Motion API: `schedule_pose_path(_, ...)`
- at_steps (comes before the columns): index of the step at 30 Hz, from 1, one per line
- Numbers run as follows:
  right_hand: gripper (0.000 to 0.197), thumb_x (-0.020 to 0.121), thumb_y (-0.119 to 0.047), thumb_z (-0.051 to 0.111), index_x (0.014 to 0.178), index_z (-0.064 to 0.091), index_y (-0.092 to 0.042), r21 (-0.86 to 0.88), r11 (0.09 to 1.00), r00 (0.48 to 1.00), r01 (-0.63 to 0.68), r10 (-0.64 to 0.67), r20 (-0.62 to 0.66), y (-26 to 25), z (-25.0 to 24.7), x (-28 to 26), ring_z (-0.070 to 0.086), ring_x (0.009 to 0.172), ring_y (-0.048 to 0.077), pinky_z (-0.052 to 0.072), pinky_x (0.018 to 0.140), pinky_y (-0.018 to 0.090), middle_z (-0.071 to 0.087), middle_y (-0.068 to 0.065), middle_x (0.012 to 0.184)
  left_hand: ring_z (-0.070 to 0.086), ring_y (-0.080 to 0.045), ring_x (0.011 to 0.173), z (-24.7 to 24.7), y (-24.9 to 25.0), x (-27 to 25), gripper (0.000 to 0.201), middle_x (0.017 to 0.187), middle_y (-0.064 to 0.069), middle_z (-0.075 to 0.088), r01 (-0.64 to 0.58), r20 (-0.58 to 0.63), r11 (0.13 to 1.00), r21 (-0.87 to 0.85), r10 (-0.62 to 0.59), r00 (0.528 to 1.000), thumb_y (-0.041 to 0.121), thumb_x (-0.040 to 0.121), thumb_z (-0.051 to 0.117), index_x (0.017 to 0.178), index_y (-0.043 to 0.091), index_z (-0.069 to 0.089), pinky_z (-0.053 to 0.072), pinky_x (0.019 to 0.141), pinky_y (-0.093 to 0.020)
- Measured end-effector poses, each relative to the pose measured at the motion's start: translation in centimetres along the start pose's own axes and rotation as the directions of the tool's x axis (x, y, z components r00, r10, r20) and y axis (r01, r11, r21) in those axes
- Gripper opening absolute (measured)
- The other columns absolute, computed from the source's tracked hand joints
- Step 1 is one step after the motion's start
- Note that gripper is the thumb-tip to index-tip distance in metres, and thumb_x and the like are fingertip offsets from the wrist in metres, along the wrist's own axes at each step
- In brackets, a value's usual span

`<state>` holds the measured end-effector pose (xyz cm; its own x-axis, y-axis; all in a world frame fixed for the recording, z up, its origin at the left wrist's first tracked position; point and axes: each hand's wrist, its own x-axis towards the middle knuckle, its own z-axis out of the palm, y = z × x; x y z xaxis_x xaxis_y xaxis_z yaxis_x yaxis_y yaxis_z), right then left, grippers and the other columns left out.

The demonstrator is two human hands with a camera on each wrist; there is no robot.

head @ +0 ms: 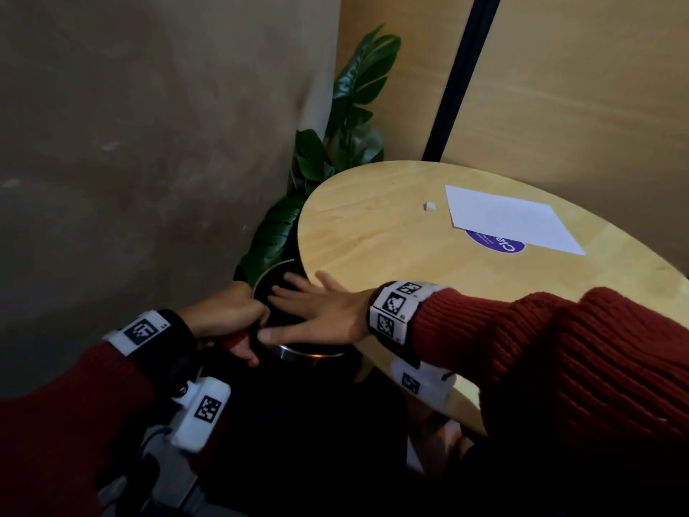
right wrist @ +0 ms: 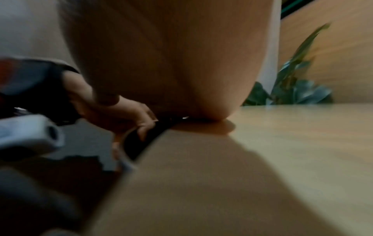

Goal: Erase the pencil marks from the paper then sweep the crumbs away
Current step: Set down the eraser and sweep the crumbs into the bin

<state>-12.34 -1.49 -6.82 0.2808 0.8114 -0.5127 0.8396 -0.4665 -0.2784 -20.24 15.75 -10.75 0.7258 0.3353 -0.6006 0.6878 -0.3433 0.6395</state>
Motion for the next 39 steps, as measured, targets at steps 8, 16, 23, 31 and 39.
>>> schedule_pose_path(8, 0.098, 0.102, -0.070, 0.035, 0.166, -0.001, -0.005, 0.144, 0.913, 0.857, -0.381, 0.407, -0.315, 4.5, -2.0, 0.7, -0.008, 0.161, 0.025, 0.003, 0.129, 0.047, -0.010, 0.011, 0.174, 0.078, -0.056, 0.079, -0.6, -0.2, 0.0, 0.032, 0.081, -0.045, 0.071, 0.043, 0.007, 0.996, -0.074, -0.042, 0.999, -0.002, 0.088, 0.051, 0.109, -0.025, 0.059, 0.064, 0.089, -0.062)
schedule_pose_path(16, 0.088, 0.102, -0.072, 0.027, 0.167, -0.005, -0.022, 0.005, 0.963, 0.951, -0.269, 0.267, -0.154, 3.0, -1.3, 3.3, -0.019, 0.159, 0.021, -0.008, 0.127, 0.049, -0.021, 0.000, 0.173, 0.078, -0.048, 0.070, -0.9, -0.7, -0.2, 0.025, 0.077, -0.036, 0.076, 0.009, 0.005, 0.997, -0.078, -0.008, 1.000, -0.004, 0.090, 0.049, 0.097, -0.023, 0.063, 0.067, 0.064, -0.045)
schedule_pose_path(23, 0.078, 0.109, -0.060, 0.028, 0.168, 0.003, -0.015, 0.199, 0.961, 0.905, -0.192, 0.251, -0.342, 3.4, -2.0, -0.2, -0.006, 0.161, 0.016, -0.004, 0.128, 0.037, -0.005, 0.002, 0.175, 0.077, -0.048, 0.062, -1.0, -1.2, -0.1, 0.026, 0.074, -0.042, 0.072, 0.002, -0.004, 0.997, -0.081, -0.002, 1.000, -0.004, 0.092, 0.050, 0.103, -0.026, 0.060, 0.066, 0.051, -0.038)
schedule_pose_path(31, 0.126, 0.084, -0.094, 0.023, 0.164, -0.011, -0.003, 0.333, 0.750, 0.719, -0.572, 0.653, -0.235, 3.2, 2.5, -0.1, -0.018, 0.159, 0.030, -0.006, 0.126, 0.057, -0.020, 0.016, 0.172, 0.078, -0.049, 0.064, -0.8, -1.4, -0.9, 0.028, 0.075, -0.042, 0.072, 0.000, 0.008, 0.998, -0.065, 0.001, 1.000, -0.003, 0.091, 0.051, 0.102, -0.026, 0.062, 0.066, 0.052, -0.040)
schedule_pose_path(39, 0.079, 0.108, -0.056, 0.037, 0.165, 0.014, -0.005, 0.395, 0.903, 0.904, -0.171, 0.303, -0.302, -4.2, 1.1, 1.5, 0.003, 0.161, 0.026, 0.010, 0.127, 0.043, 0.004, 0.012, 0.175, 0.080, -0.040, 0.068, -0.5, -2.2, -1.2, 0.027, 0.072, -0.029, 0.077, -0.018, -0.010, 0.997, -0.069, 0.017, 1.000, 0.002, 0.103, 0.049, 0.096, -0.017, 0.068, 0.065, 0.053, -0.033)
